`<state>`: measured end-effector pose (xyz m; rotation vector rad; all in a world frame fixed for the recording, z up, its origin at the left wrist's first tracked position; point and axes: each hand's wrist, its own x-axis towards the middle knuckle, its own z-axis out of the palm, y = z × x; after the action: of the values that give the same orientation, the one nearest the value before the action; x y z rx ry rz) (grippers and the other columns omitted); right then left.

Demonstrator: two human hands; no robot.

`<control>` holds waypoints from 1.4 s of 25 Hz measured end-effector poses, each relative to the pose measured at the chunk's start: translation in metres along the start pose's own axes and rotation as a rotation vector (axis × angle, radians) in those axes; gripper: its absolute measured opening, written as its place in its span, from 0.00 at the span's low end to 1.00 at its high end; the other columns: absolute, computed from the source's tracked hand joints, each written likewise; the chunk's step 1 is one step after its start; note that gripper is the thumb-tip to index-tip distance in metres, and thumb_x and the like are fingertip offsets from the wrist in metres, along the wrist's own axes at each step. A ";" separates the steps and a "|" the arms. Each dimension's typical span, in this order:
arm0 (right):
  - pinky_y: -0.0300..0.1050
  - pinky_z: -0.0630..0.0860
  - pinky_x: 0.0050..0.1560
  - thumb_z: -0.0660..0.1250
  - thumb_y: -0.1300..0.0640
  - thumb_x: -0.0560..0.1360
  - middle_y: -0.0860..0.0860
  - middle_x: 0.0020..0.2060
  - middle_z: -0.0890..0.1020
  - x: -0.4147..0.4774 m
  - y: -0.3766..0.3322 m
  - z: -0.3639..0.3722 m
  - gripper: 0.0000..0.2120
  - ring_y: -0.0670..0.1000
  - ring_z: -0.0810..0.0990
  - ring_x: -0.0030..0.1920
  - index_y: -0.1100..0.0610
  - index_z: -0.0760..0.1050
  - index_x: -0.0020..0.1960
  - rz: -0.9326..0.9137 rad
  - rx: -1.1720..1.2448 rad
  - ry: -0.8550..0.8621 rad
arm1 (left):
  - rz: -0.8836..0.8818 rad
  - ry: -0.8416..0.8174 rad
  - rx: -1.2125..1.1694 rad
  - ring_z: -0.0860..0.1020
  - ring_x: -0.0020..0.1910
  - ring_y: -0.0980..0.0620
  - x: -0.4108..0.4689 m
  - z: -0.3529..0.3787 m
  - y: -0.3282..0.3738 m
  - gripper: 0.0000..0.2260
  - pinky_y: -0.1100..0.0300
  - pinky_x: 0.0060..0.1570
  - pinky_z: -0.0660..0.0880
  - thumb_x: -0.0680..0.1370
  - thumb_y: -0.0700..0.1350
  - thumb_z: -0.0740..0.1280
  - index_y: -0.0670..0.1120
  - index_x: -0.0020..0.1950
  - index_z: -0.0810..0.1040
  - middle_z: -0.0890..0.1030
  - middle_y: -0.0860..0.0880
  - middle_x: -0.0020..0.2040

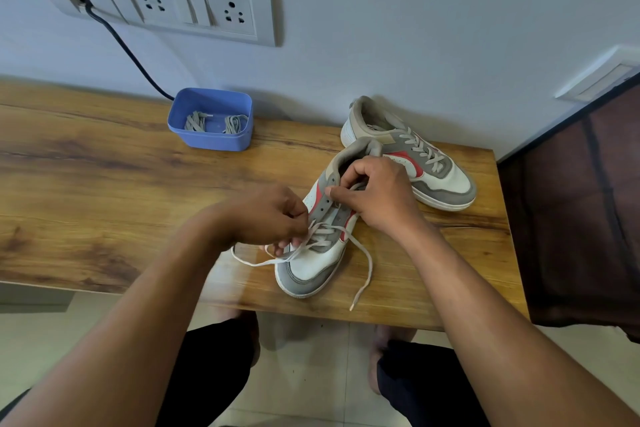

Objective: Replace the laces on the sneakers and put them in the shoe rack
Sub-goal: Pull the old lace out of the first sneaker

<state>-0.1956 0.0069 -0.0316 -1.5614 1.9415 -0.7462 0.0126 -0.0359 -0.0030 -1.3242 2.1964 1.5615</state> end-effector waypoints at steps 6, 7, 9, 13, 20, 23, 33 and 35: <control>0.42 0.76 0.36 0.82 0.50 0.70 0.44 0.33 0.83 0.000 0.000 0.000 0.11 0.44 0.81 0.35 0.48 0.80 0.36 0.003 0.000 -0.006 | 0.031 0.122 0.076 0.79 0.32 0.53 0.004 0.008 0.004 0.12 0.58 0.35 0.74 0.79 0.48 0.70 0.42 0.38 0.82 0.84 0.45 0.35; 0.41 0.75 0.36 0.82 0.50 0.70 0.44 0.33 0.83 0.000 0.000 0.000 0.11 0.43 0.81 0.35 0.49 0.80 0.36 -0.003 0.004 -0.007 | 0.031 0.094 0.039 0.78 0.32 0.52 0.002 0.005 0.003 0.11 0.58 0.35 0.74 0.79 0.43 0.69 0.40 0.38 0.81 0.84 0.43 0.36; 0.39 0.74 0.36 0.82 0.50 0.70 0.43 0.33 0.83 0.000 0.001 -0.001 0.11 0.42 0.80 0.35 0.49 0.81 0.36 -0.007 -0.003 -0.009 | 0.007 0.053 -0.050 0.77 0.32 0.51 -0.001 -0.002 0.001 0.12 0.58 0.34 0.74 0.79 0.43 0.69 0.39 0.37 0.80 0.83 0.42 0.34; 0.38 0.73 0.36 0.82 0.50 0.70 0.43 0.33 0.83 0.000 0.002 0.000 0.11 0.42 0.80 0.35 0.48 0.81 0.36 -0.008 0.001 -0.006 | 0.033 0.151 0.159 0.79 0.34 0.54 0.005 0.007 0.000 0.16 0.58 0.36 0.74 0.77 0.56 0.72 0.45 0.38 0.82 0.83 0.51 0.34; 0.41 0.75 0.36 0.82 0.50 0.70 0.43 0.33 0.83 0.000 0.003 0.000 0.11 0.43 0.80 0.35 0.49 0.81 0.36 -0.017 0.009 -0.002 | 0.027 0.075 0.118 0.83 0.34 0.50 0.002 0.003 0.000 0.16 0.56 0.38 0.80 0.79 0.54 0.70 0.43 0.39 0.82 0.84 0.47 0.35; 0.39 0.74 0.37 0.82 0.50 0.70 0.43 0.34 0.83 -0.001 0.002 0.001 0.11 0.42 0.80 0.36 0.49 0.81 0.37 -0.021 0.010 -0.010 | 0.030 0.113 0.152 0.84 0.37 0.45 0.003 0.001 -0.001 0.13 0.53 0.41 0.81 0.80 0.47 0.68 0.43 0.37 0.82 0.85 0.46 0.35; 0.44 0.76 0.37 0.83 0.50 0.70 0.44 0.34 0.84 0.000 0.002 0.000 0.11 0.45 0.81 0.36 0.52 0.82 0.37 -0.019 0.017 -0.007 | 0.024 0.234 0.169 0.80 0.32 0.55 0.002 -0.010 -0.007 0.12 0.51 0.42 0.80 0.79 0.47 0.69 0.46 0.36 0.82 0.83 0.49 0.32; 0.43 0.76 0.37 0.82 0.50 0.70 0.44 0.33 0.83 0.000 0.002 0.000 0.11 0.44 0.81 0.36 0.50 0.82 0.37 -0.016 0.017 -0.009 | 0.027 0.211 0.156 0.81 0.33 0.55 0.001 -0.007 -0.006 0.11 0.53 0.40 0.79 0.78 0.51 0.71 0.47 0.38 0.82 0.84 0.49 0.34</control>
<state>-0.1975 0.0076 -0.0330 -1.5692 1.9135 -0.7588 0.0190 -0.0425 -0.0049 -1.4759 2.4118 1.2785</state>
